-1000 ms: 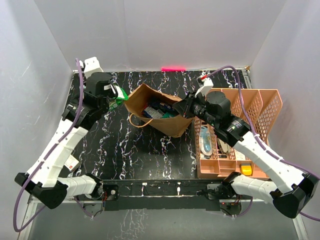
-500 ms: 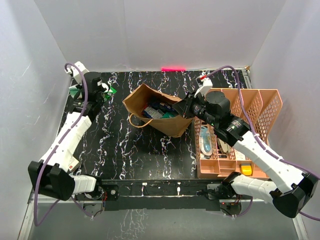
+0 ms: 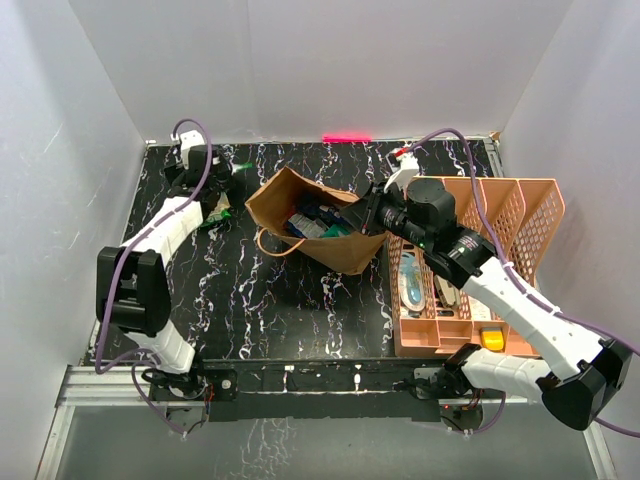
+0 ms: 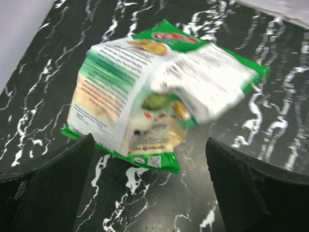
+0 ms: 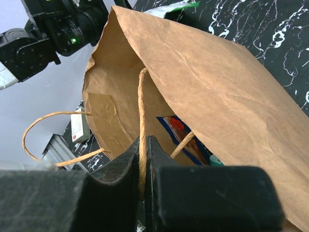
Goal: Take the snacks out of the paper bag
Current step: Place the snack at the center of the board, then adjust the paper bag at the center of the board.
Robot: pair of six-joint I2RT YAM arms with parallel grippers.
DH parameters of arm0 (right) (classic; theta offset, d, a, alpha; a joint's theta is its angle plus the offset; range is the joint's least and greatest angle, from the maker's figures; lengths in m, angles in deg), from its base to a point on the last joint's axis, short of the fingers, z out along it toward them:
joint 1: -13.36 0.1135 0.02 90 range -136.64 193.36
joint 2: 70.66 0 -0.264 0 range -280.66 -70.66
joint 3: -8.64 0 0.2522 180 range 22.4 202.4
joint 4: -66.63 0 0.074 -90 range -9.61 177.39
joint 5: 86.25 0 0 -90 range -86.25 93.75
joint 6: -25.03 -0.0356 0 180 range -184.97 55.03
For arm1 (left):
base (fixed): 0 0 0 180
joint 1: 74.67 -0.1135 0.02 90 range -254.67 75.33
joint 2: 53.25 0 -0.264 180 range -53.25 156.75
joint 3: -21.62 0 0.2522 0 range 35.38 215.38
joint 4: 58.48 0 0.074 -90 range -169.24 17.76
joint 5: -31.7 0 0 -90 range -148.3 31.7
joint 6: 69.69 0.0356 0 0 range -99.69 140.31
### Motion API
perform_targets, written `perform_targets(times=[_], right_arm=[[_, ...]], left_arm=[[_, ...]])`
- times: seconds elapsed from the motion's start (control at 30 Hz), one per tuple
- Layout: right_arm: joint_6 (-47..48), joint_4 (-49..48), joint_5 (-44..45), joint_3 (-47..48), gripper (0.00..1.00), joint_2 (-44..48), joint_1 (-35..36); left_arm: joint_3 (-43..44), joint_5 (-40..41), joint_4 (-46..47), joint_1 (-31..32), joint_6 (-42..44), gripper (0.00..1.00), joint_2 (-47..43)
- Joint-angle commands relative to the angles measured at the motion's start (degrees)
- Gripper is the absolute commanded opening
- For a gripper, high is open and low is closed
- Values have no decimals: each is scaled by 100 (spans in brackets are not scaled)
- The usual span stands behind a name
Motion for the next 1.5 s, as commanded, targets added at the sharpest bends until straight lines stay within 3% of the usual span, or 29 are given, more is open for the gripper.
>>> perform_targets(times=[0.0,0.3,0.6,0.8,1.03,1.47], right_arm=[[-134,-344,-185,186,8,75,-16],[38,-205,-256,382,8,-78,-15],[942,1481,629,2280,9,-1140,-17],[1554,2097,1732,3094,22,-1605,-16],[2297,2302,2515,3789,47,-2097,-32],[2468,2389,3111,4288,58,-2639,-263]], left_arm=[[118,-865,68,-17,-62,98,-868],[38,-1469,-195,90,-307,98,-1295],[-7,-1402,-166,331,-175,98,-1366],[-37,-1455,-128,395,-175,98,-1469],[-77,-1549,-74,453,-191,98,-1437],[-81,-1413,-88,455,-179,98,-1440]])
